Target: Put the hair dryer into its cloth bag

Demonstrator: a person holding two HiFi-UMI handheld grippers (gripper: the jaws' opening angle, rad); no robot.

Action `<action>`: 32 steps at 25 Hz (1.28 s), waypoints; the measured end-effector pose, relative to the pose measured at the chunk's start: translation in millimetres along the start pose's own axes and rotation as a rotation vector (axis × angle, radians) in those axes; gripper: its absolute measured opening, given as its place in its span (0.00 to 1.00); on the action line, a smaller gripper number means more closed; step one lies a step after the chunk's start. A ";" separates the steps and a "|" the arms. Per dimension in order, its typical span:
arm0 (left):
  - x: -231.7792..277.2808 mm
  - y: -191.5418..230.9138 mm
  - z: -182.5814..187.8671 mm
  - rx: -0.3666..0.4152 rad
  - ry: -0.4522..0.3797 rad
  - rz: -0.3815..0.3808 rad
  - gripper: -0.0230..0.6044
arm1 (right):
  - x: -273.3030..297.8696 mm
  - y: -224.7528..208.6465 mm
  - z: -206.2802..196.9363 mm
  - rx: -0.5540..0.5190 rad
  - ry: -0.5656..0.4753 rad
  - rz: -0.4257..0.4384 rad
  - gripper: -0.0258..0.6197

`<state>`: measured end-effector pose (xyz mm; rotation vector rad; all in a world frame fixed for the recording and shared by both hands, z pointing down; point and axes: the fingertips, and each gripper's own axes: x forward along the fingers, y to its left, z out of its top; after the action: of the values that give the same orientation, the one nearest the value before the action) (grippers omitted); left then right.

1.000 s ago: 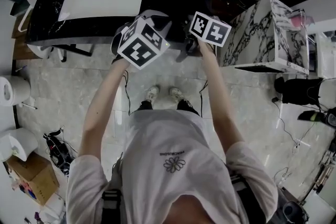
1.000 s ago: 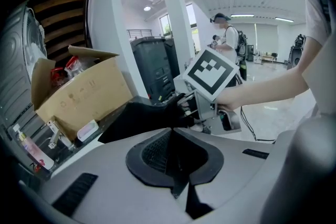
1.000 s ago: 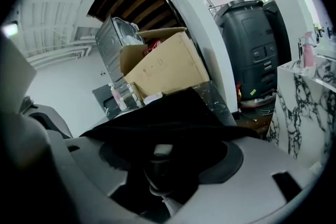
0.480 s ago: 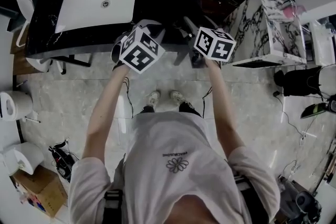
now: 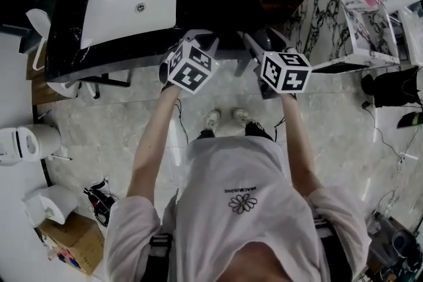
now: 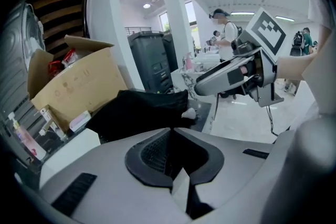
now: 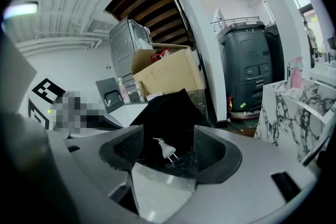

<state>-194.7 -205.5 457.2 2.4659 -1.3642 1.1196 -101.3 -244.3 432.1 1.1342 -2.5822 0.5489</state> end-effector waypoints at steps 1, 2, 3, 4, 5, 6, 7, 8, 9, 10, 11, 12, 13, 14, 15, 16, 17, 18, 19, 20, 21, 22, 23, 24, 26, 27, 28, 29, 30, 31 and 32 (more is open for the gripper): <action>-0.5 0.5 -2.3 -0.019 -0.010 0.007 0.07 | -1.6 0.6 -1.9 -0.005 0.000 -0.010 0.45; -1.4 0.4 -4.7 -0.038 -0.019 0.011 0.07 | -2.9 1.5 -3.9 -0.006 0.001 -0.015 0.45; -2.3 -0.6 -6.7 -0.055 -0.027 0.011 0.08 | -4.1 2.1 -5.7 -0.005 0.002 -0.019 0.45; -3.2 -2.6 -7.8 -0.071 -0.036 0.006 0.13 | -5.5 2.2 -7.0 -0.006 0.002 -0.024 0.45; -4.0 -4.8 -8.0 -0.087 -0.047 -0.001 0.21 | -6.9 1.6 -7.7 -0.009 0.003 -0.029 0.45; -5.0 -6.7 -7.6 -0.105 -0.059 -0.007 0.27 | -8.3 0.8 -7.7 -0.014 0.003 -0.035 0.45; -6.6 -7.5 -6.4 -0.122 -0.071 -0.009 0.28 | -9.5 0.0 -6.9 -0.023 0.002 -0.040 0.45; -9.1 -7.1 -3.5 -0.135 -0.086 -0.007 0.29 | -10.5 -0.3 -4.9 -0.035 0.000 -0.046 0.45; -12.4 -5.8 1.1 -0.146 -0.105 -0.005 0.29 | -11.4 -0.2 -1.4 -0.051 -0.004 -0.051 0.45; -16.4 -3.6 6.9 -0.157 -0.125 -0.003 0.29 | -12.2 0.4 4.0 -0.069 -0.013 -0.056 0.45; -21.3 -0.4 14.2 -0.170 -0.147 -0.001 0.29 | -13.0 1.6 11.7 -0.088 -0.026 -0.061 0.45; -27.3 3.9 23.4 -0.184 -0.175 0.003 0.29 | -13.9 3.7 22.0 -0.107 -0.046 -0.062 0.45; -34.8 9.4 34.7 -0.198 -0.209 0.011 0.29 | -15.3 6.7 35.0 -0.126 -0.073 -0.060 0.45; -43.8 16.2 47.7 -0.210 -0.248 0.026 0.29 | -17.3 10.9 50.5 -0.146 -0.107 -0.055 0.45; -54.4 24.4 61.8 -0.220 -0.291 0.048 0.29 | -20.1 16.4 67.9 -0.166 -0.147 -0.045 0.45; -66.2 33.2 76.1 -0.229 -0.336 0.077 0.29 | -23.7 23.7 86.4 -0.185 -0.192 -0.028 0.45; -78.8 41.2 89.0 -0.242 -0.381 0.105 0.27 | -28.4 32.9 104.2 -0.201 -0.238 -0.003 0.44; -92.6 47.2 99.6 -0.265 -0.433 0.132 0.23 | -34.3 43.2 119.5 -0.210 -0.284 0.024 0.43; -107.8 51.2 107.8 -0.301 -0.498 0.160 0.20 | -41.3 53.4 131.4 -0.212 -0.327 0.046 0.40; -124.1 54.0 114.4 -0.346 -0.576 0.192 0.14 | -49.0 62.1 141.0 -0.210 -0.368 0.057 0.34; -140.2 56.0 119.5 -0.392 -0.657 0.225 0.10 | -56.8 69.2 149.1 -0.211 -0.407 0.057 0.26; -154.7 57.4 122.5 -0.430 -0.725 0.260 0.09 | -64.1 74.8 155.7 -0.220 -0.445 0.049 0.21; -166.4 57.8 123.1 -0.457 -0.770 0.296 0.08 | -70.5 79.7 160.3 -0.238 -0.478 0.036 0.14; -175.0 57.6 121.2 -0.471 -0.793 0.333 0.08 | -75.6 84.6 162.4 -0.262 -0.504 0.025 0.08; -185.7 56.6 111.4 -0.474 -0.794 0.427 0.08 | -81.4 94.2 159.4 -0.308 -0.530 0.008 0.06; -189.2 56.2 104.7 -0.469 -0.787 0.479 0.07 | -83.0 97.9 155.1 -0.318 -0.535 0.004 0.06; -191.8 55.6 98.2 -0.466 -0.780 0.525 0.06 | -84.3 100.4 149.7 -0.316 -0.540 0.002 0.06; -193.3 55.0 92.3 -0.466 -0.777 0.557 0.06 | -85.0 101.9 143.4 -0.307 -0.542 0.003 0.06; -193.9 54.4 87.1 -0.470 -0.773 0.577 0.06 | -85.0 102.8 136.5 -0.298 -0.539 0.006 0.06; -193.5 53.7 82.5 -0.475 -0.766 0.589 0.06 | -84.4 103.4 129.1 -0.292 -0.532 0.008 0.06; -192.6 52.8 78.2 -0.477 -0.755 0.598 0.06 | -83.7 104.0 121.5 -0.292 -0.521 0.010 0.06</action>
<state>-254.9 -136.8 263.2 2.2173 -2.3153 -0.1976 -134.9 -179.1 267.1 1.2902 -2.9597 -0.1516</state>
